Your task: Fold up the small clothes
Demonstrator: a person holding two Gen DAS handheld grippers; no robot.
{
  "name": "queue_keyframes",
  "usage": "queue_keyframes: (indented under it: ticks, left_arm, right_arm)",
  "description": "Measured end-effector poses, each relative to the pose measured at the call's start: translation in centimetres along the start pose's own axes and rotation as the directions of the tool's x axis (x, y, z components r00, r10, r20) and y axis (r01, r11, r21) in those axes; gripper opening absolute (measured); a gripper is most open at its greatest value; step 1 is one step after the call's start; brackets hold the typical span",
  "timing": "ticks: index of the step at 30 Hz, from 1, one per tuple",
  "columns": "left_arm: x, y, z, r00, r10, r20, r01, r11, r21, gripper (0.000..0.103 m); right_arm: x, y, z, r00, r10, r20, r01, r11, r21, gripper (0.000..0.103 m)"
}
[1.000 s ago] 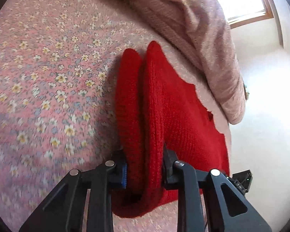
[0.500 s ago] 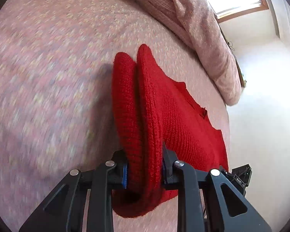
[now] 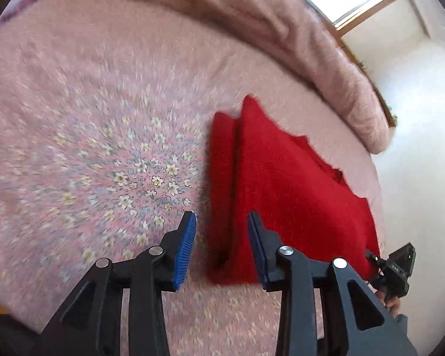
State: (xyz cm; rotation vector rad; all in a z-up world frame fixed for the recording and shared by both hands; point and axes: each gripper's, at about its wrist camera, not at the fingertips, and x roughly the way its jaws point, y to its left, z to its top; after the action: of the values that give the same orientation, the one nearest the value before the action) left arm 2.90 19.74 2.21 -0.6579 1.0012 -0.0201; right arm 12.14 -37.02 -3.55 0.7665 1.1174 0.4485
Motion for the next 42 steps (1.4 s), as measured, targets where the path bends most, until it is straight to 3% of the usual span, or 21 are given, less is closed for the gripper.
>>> queue_keyframes:
  ticks: [3, 6, 9, 13, 15, 17, 19, 21, 26, 32, 36, 40, 42]
  left_arm:
    - [-0.3, -4.1, -0.8, 0.999, 0.05, 0.02, -0.052, 0.991, 0.127, 0.028]
    - [0.3, -9.3, -2.0, 1.0, -0.014, 0.005, 0.012, 0.977, 0.211, 0.023]
    - [2.8, -15.0, -2.9, 0.996, -0.074, -0.052, 0.086, 0.955, 0.285, 0.004]
    - [7.3, -20.4, -3.9, 0.991, -0.082, -0.109, 0.116, 0.928, 0.354, 0.0]
    - [9.6, -21.5, -4.2, 0.992, -0.046, -0.118, 0.088, 0.921, 0.38, 0.0]
    - [13.6, -21.0, -4.5, 0.984, 0.033, -0.176, 0.034, 0.93, 0.365, 0.0]
    - [15.3, -19.6, -4.4, 0.978, -0.049, -0.205, 0.108, 0.951, 0.289, 0.0]
    - [15.1, -19.0, -4.0, 0.972, -0.069, -0.224, 0.127, 0.958, 0.256, 0.0]
    - [15.1, -19.7, -4.3, 0.974, -0.037, -0.225, 0.105, 0.949, 0.298, 0.0]
    - [15.6, -20.8, -4.3, 0.974, 0.001, -0.228, 0.08, 0.936, 0.342, 0.0]
    - [15.9, -20.5, -3.8, 0.968, -0.025, -0.248, 0.108, 0.939, 0.327, 0.0]
    - [15.7, -19.1, -3.3, 0.958, -0.1, -0.269, 0.173, 0.948, 0.266, 0.0]
    - [15.6, -18.5, -3.0, 0.951, -0.137, -0.277, 0.208, 0.947, 0.246, 0.0]
  right_arm:
    - [-0.1, 0.7, 0.2, 1.0, -0.016, 0.006, 0.017, 1.0, -0.015, 0.028]
    - [-0.1, 1.5, 0.4, 1.0, -0.025, 0.015, 0.025, 0.999, -0.035, 0.028]
    - [-0.5, 2.1, 0.4, 0.999, -0.021, 0.024, 0.022, 0.998, -0.051, 0.028]
    - [-0.9, 2.3, 0.4, 0.999, -0.024, 0.024, 0.026, 0.997, -0.068, 0.027]
    - [-0.9, 2.5, 0.4, 0.999, -0.027, 0.022, 0.029, 0.997, -0.072, 0.027]
    - [-0.9, 2.7, 0.4, 0.999, -0.024, 0.024, 0.026, 0.997, -0.078, 0.027]
    - [-1.2, 2.8, 0.4, 1.0, -0.008, 0.026, 0.01, 0.997, -0.083, 0.027]
    - [-1.8, 3.1, 0.3, 0.999, -0.003, 0.043, 0.008, 0.994, -0.107, 0.025]
    - [-3.0, 6.3, 0.2, 0.997, 0.015, 0.077, -0.001, 0.984, -0.177, 0.025]
    - [-3.2, 13.8, -0.1, 0.99, -0.092, 0.105, 0.12, 0.945, -0.305, 0.024]
    - [-2.1, 19.9, -0.8, 0.969, -0.207, 0.132, 0.245, 0.866, -0.437, 0.024]
    - [0.2, 26.0, -2.2, 0.941, -0.302, 0.154, 0.336, 0.767, -0.547, 0.024]
    - [1.1, 27.9, -2.8, 0.926, -0.332, 0.18, 0.374, 0.735, -0.565, 0.024]
